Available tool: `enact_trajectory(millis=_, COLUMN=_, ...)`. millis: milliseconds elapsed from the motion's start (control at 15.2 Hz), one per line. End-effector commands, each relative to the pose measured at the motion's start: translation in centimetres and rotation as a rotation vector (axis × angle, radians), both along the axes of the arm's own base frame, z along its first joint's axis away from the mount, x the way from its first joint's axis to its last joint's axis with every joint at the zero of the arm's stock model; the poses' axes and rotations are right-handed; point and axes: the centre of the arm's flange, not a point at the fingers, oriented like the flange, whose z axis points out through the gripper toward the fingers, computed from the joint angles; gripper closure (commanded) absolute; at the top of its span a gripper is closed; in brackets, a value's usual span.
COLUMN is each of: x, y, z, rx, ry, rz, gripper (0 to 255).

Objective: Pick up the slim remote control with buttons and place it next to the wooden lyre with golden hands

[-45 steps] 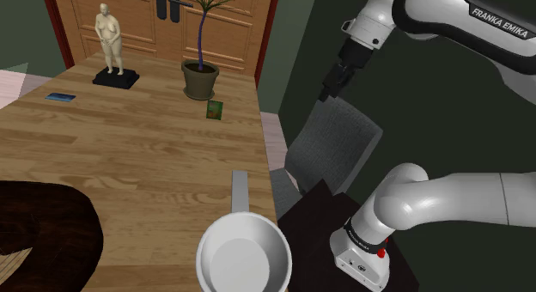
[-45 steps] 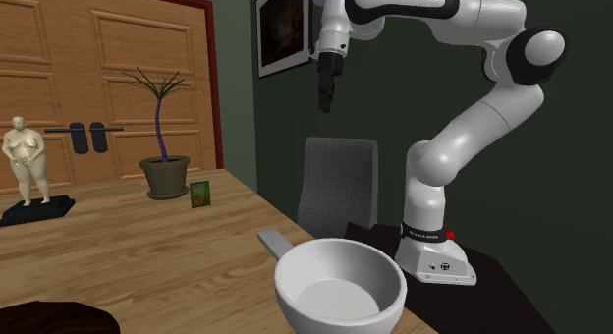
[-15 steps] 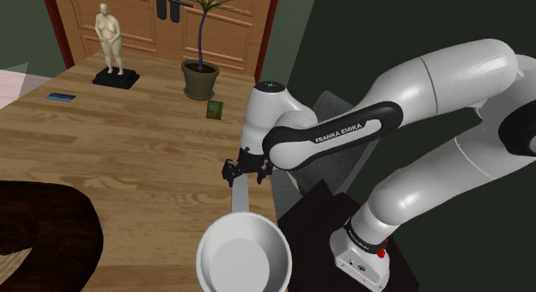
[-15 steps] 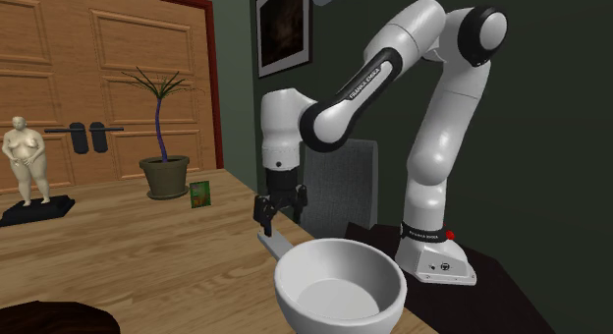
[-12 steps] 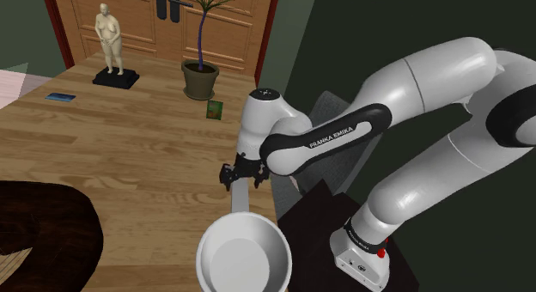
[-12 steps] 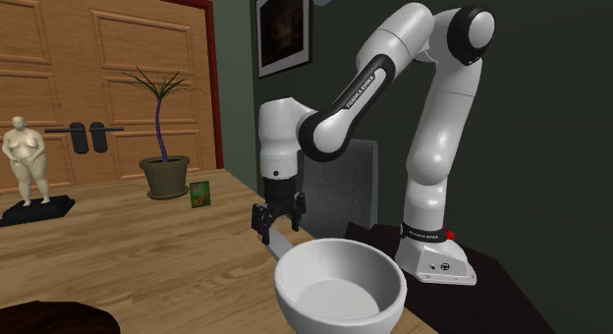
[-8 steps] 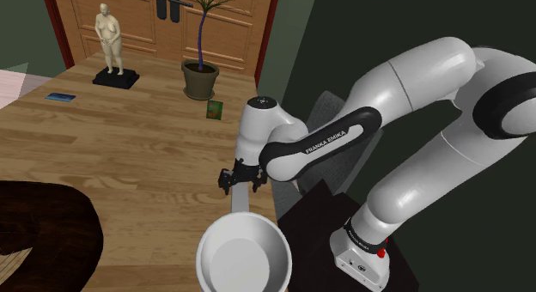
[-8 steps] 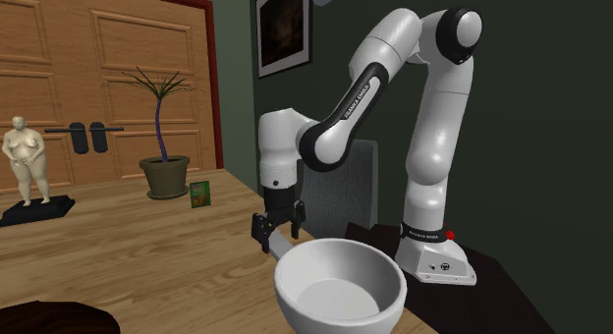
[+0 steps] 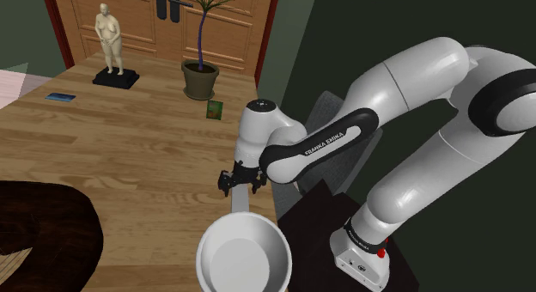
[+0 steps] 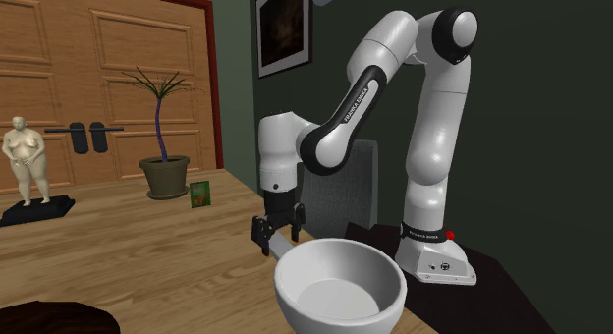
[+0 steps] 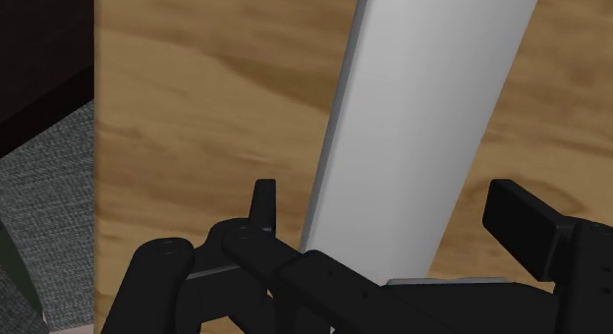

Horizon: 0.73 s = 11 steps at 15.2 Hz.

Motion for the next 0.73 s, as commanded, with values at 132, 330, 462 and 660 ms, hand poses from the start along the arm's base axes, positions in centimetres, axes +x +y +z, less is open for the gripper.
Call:
enact_trajectory(millis=132, x=0.0, y=0.0, z=0.0, rx=0.0, ry=0.0, rz=0.0, gripper=255)
enact_trajectory(millis=330, x=-0.01, y=0.0, z=0.0, rx=0.0, ry=0.0, rz=0.0, gripper=255)
enact_trajectory(millis=462, x=0.0, y=0.0, z=0.0, rx=0.0, ry=0.0, rz=0.0, gripper=255)
enact_trajectory(millis=660, x=0.0, y=0.0, z=0.52, rx=0.0, ry=0.0, rz=0.0, gripper=255)
